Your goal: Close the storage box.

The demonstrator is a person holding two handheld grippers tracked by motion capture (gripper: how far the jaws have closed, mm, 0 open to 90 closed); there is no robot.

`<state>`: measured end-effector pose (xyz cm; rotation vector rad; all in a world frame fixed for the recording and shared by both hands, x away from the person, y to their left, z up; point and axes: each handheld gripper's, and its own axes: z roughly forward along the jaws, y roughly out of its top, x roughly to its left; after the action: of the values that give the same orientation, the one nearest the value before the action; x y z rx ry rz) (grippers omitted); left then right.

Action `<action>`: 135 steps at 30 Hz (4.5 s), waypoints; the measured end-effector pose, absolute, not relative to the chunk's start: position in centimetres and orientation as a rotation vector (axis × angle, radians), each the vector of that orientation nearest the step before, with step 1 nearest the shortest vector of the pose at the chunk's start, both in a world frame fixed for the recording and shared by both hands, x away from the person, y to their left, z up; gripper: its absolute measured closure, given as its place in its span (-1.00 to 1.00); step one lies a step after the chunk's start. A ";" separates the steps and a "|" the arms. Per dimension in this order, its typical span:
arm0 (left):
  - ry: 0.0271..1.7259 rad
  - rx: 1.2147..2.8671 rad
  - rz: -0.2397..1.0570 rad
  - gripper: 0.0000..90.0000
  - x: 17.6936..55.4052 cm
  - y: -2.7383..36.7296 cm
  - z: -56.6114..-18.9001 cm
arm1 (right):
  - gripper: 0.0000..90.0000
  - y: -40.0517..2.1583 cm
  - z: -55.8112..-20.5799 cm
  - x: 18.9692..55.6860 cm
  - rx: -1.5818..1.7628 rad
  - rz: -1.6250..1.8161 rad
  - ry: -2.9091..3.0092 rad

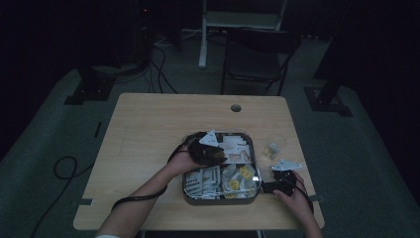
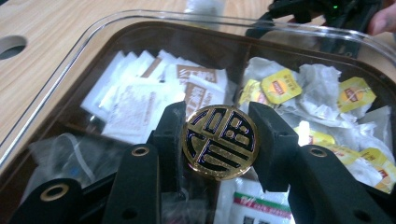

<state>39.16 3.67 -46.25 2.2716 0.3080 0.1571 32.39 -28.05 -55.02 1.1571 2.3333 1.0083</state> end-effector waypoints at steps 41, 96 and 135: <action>0.288 2.295 0.132 0.31 39.2 3.3 -47.7 | -0.70 -28.0 -55.0 32.4 1.157 1.008 2.333; 0.890 2.026 0.385 -0.99 39.8 17.0 -49.0 | -0.71 -28.0 -55.0 32.4 1.160 1.008 2.333; 1.294 1.946 0.613 -0.99 32.6 27.6 -54.0 | -0.71 -28.0 -55.0 32.4 1.160 1.008 2.333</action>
<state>32.64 27.57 -54.01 1.9455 1.2940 0.6133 32.39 -28.04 -55.02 1.1600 2.3326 1.0081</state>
